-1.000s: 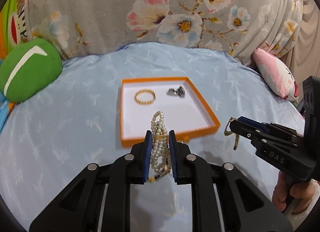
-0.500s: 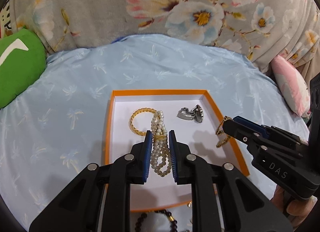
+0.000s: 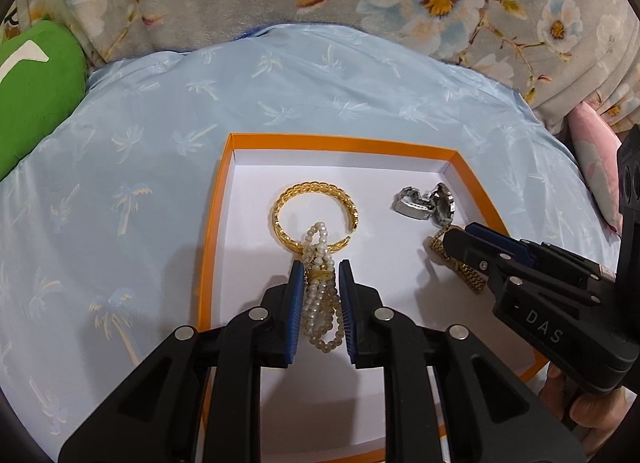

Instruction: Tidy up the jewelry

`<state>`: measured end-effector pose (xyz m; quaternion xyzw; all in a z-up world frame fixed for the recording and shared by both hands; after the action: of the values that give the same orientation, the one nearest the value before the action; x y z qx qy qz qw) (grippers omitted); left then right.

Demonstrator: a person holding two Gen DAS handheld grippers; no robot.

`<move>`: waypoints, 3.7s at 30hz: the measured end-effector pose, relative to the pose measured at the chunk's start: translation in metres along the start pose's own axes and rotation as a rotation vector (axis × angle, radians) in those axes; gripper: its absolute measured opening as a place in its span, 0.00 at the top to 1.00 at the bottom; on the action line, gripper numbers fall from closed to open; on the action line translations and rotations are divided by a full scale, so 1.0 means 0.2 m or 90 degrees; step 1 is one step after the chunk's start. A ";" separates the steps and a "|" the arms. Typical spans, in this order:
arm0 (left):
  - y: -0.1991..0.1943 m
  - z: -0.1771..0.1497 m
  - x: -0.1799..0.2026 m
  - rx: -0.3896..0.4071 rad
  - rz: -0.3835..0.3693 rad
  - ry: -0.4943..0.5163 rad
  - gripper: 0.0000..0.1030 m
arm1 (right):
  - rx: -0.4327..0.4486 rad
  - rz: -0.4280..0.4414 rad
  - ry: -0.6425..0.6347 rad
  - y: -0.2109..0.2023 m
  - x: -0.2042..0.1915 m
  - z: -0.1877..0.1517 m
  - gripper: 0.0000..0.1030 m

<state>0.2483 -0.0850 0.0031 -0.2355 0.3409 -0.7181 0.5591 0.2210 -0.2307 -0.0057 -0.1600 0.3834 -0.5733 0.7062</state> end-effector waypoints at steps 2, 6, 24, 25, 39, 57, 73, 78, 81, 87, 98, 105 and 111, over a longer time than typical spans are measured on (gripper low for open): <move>0.00 0.00 0.00 0.002 0.002 -0.003 0.83 | 0.003 -0.005 -0.004 0.01 -0.01 0.00 0.79; 0.01 -0.02 -0.01 0.006 0.015 -0.004 0.58 | 0.009 -0.011 -0.015 0.00 -0.02 -0.01 0.75; -0.45 -0.33 -0.23 0.073 0.030 -0.042 0.52 | 0.097 -0.014 -0.005 -0.61 -0.08 -0.35 0.64; -0.46 -0.38 -0.22 0.070 0.036 -0.038 0.52 | 0.094 -0.018 -0.003 -0.63 -0.09 -0.40 0.64; -0.53 -0.66 -0.14 0.041 0.077 -0.028 0.52 | 0.032 0.007 -0.005 -0.59 -0.26 -0.74 0.64; -0.45 -0.61 -0.09 0.002 0.053 -0.031 0.49 | 0.016 0.026 0.007 -0.52 -0.33 -0.76 0.64; -0.45 -0.59 -0.07 0.010 0.037 -0.044 0.43 | 0.018 0.033 0.018 -0.52 -0.31 -0.76 0.64; -0.40 -0.56 0.00 -0.006 0.049 -0.015 0.41 | 0.019 0.033 0.017 -0.52 -0.31 -0.75 0.64; -0.37 -0.54 0.04 -0.007 0.067 0.004 0.42 | 0.019 0.034 0.017 -0.52 -0.31 -0.75 0.64; -0.38 -0.56 0.02 0.003 0.082 0.011 0.75 | 0.018 0.034 0.015 -0.52 -0.31 -0.75 0.64; -0.46 -0.64 -0.09 0.007 0.069 -0.007 0.86 | 0.017 0.034 0.001 -0.52 -0.34 -0.75 0.64; -0.49 -0.66 -0.20 0.013 0.073 -0.036 1.00 | -0.001 0.030 -0.023 -0.41 -0.37 -0.65 0.64; -0.50 -0.67 -0.20 0.012 0.056 -0.037 1.00 | -0.027 0.024 -0.050 -0.31 -0.41 -0.60 0.64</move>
<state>0.0978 -0.0013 -0.0082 -0.2359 0.3279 -0.6887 0.6021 0.0864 -0.1464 -0.0139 -0.1903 0.3707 -0.5450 0.7275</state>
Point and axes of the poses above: each gripper's, at about its wrist camera, not at the fingertips, and y roughly the way its jaws point, x to its right, z to its top, the point moved 1 cm from there along y, roughly the way its jaws point, and after that the axes turned 14 degrees about z, right-handed, at the moved point
